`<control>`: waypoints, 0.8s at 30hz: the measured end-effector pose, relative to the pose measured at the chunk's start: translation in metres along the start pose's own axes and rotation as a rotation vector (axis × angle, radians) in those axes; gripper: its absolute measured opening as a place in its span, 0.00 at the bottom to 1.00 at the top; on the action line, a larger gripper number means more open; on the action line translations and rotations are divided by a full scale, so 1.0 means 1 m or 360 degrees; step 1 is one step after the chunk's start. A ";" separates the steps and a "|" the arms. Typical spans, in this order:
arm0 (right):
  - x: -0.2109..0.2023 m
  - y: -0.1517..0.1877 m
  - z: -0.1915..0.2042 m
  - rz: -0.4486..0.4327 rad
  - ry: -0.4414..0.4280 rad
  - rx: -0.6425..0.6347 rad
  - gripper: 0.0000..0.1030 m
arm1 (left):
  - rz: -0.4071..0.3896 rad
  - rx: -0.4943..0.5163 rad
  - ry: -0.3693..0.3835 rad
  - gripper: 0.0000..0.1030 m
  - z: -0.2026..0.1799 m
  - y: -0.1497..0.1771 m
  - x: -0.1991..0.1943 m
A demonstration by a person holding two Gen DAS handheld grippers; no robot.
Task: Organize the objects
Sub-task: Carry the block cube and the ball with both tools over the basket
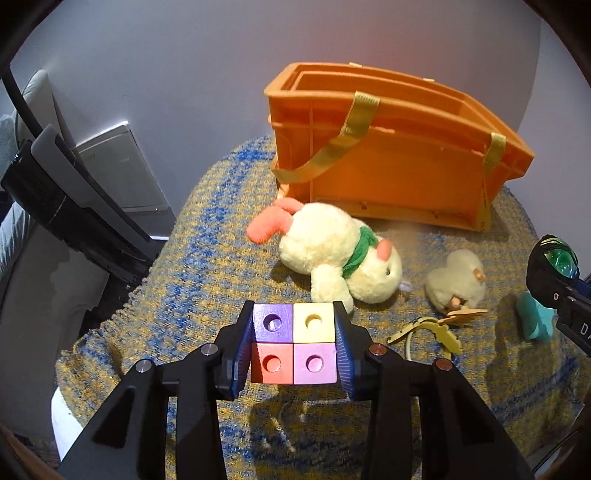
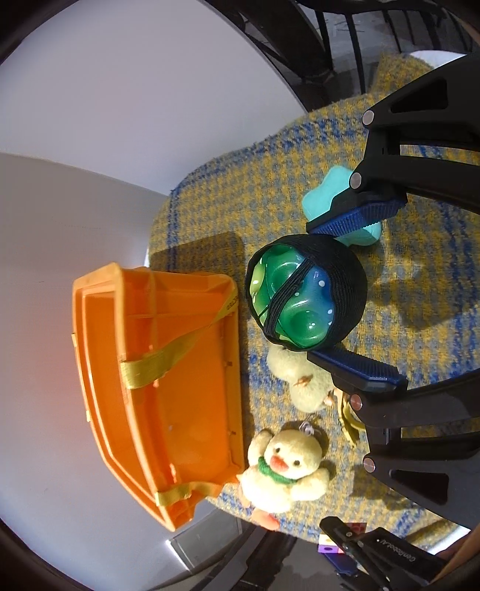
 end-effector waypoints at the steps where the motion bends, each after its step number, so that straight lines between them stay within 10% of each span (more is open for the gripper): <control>1: -0.004 -0.001 0.000 -0.0009 -0.0004 -0.0002 0.58 | -0.0008 0.0001 0.0001 0.37 0.006 -0.004 0.001; 24: -0.086 -0.049 0.008 -0.0219 -0.0082 -0.0065 0.58 | -0.0180 0.0018 -0.0010 0.37 -0.004 -0.059 -0.078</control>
Point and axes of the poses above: each gripper's, at about its wrist camera, not at the fingertips, and x roughly the way its jaws point, z to its left, y to its underside, the point moved 9 cm from there along x, roughly the way its jaws point, and after that the axes turned 5 degrees about z, right-handed, at the moved point
